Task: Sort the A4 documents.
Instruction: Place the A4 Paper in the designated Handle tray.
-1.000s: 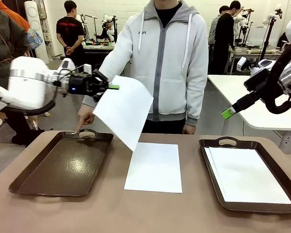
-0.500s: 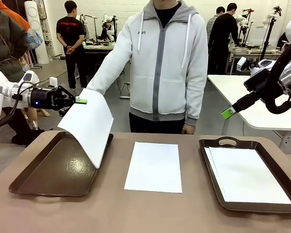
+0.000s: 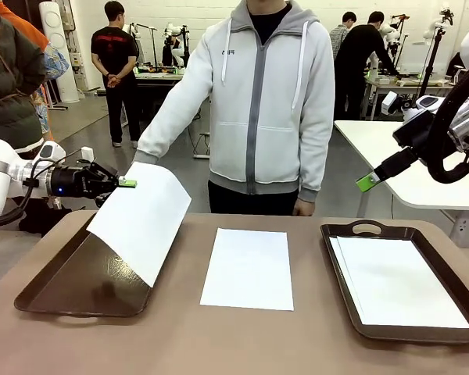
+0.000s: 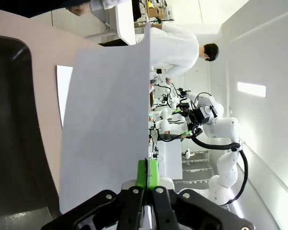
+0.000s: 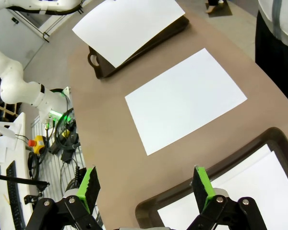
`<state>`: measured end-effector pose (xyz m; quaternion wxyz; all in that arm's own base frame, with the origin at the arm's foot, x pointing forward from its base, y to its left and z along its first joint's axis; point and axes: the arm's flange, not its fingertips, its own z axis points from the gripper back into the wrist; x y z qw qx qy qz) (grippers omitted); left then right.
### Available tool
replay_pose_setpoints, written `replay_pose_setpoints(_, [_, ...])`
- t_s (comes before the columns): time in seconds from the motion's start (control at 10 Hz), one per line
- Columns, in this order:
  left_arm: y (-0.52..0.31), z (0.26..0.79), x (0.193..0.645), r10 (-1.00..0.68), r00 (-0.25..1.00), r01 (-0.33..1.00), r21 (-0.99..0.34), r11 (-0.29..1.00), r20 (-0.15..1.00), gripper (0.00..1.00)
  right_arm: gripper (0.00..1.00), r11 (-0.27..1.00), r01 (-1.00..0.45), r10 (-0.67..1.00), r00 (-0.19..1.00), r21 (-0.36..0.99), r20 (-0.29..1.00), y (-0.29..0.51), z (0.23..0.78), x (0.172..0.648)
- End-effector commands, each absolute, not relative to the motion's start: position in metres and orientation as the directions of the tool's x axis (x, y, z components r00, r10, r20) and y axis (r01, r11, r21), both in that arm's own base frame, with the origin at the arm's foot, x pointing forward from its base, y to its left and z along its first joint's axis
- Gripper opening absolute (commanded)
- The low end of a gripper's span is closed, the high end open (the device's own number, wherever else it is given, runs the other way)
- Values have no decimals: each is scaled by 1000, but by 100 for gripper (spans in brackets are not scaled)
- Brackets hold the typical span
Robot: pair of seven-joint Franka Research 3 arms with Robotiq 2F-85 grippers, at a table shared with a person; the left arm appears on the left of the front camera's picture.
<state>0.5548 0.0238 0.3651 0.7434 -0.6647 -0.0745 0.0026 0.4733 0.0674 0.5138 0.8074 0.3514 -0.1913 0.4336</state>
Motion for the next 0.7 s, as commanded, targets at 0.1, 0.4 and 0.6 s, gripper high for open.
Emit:
replay_pose_setpoints(0.1, [46, 365, 566, 107, 990, 74, -982, 174, 93, 1, 100, 375, -835, 566, 550, 402, 614, 68, 513, 473])
replay_pose_setpoints(0.4, [49, 345, 573, 37, 999, -8, -952, 306, 4, 1, 100, 375, -835, 566, 550, 402, 614, 68, 513, 473])
replay_pose_setpoints(0.6, [57, 337, 575, 52, 998, -41, -938, 344, -25, 1, 100, 375, -835, 566, 550, 402, 614, 68, 513, 473])
